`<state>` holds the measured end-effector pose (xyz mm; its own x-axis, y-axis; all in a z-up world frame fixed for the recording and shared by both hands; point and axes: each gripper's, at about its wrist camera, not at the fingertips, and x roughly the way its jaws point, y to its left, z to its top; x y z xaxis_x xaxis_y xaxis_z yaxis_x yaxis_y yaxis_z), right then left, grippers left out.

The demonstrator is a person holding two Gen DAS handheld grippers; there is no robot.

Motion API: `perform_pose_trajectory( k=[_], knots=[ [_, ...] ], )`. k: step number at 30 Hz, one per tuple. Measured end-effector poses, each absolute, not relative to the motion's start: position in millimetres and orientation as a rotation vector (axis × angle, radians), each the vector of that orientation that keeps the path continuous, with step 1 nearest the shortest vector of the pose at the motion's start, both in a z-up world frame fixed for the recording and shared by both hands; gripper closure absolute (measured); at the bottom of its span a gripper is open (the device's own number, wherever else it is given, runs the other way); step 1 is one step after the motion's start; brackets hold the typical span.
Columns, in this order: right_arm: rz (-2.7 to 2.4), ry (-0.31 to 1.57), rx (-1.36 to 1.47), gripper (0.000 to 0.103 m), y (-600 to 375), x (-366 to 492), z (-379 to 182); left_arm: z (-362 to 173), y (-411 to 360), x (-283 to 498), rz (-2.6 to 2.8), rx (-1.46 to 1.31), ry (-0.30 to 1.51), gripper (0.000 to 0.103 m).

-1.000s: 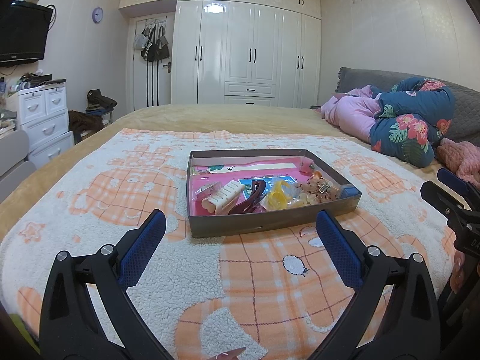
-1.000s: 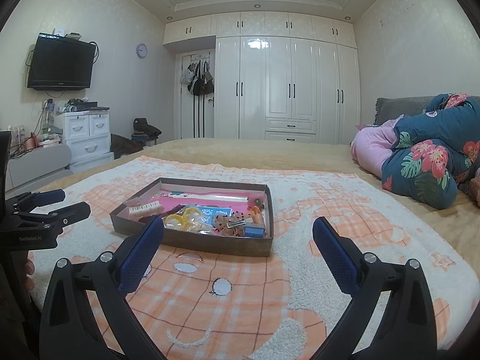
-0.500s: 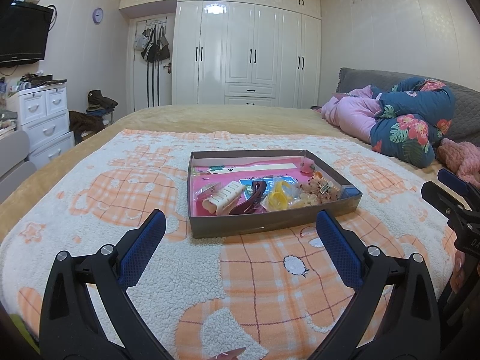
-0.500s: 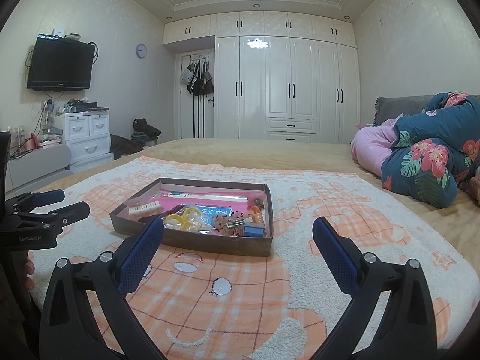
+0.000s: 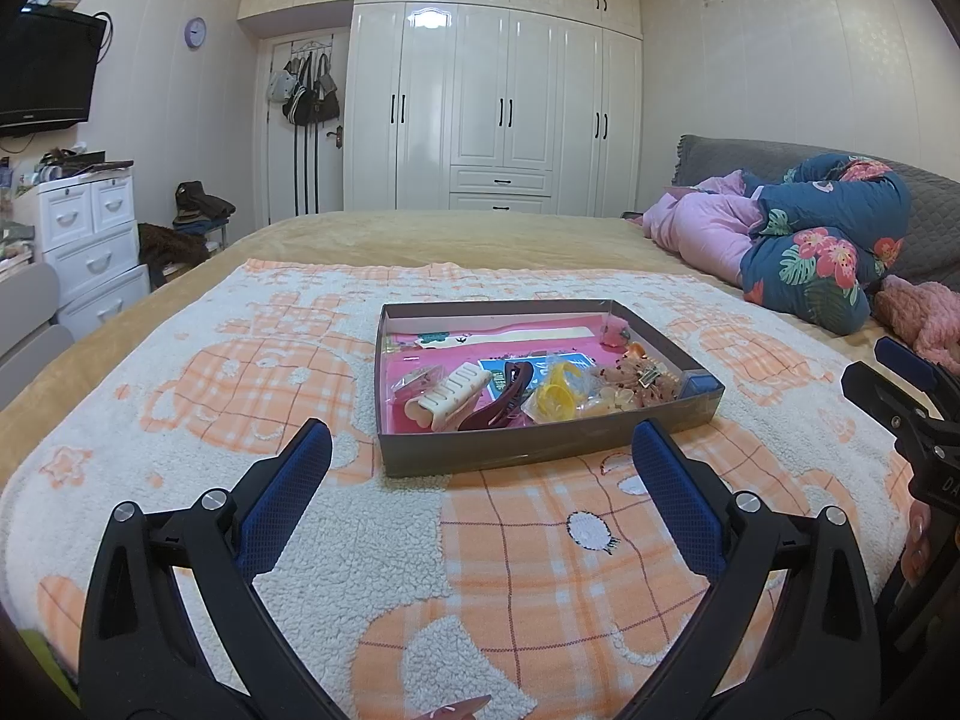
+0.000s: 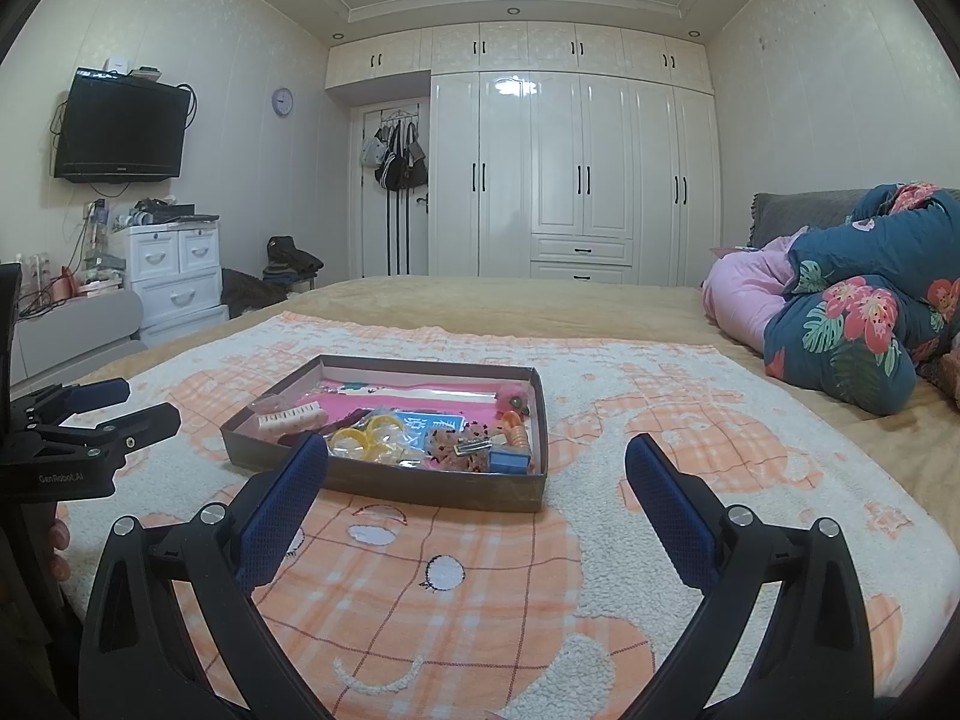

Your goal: Organize jewelry

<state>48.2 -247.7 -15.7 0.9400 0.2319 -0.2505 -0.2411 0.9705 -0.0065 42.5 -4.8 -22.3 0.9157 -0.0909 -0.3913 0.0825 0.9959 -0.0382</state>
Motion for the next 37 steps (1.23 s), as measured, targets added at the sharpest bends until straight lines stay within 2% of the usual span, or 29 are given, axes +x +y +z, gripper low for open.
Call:
perform_pose_trajectory(
  k=[27,32,37],
  knots=[
    [0.191,0.278,0.029,0.006,-266.6,64.3,-17.4,-28.2,6.1,54.4,-0.06,-0.067,0.461,0.011],
    [0.007,0.413,0.142,0.006,-325.2,131.9,-20.7,-35.7,76.0,111.4,0.006,-0.236,0.635,0.011],
    [-0.286,0.651,0.016,0.006,-392.1,244.4,-48.6,-49.8,168.6,186.4,0.27,-0.24,0.73,0.011]
  ],
)
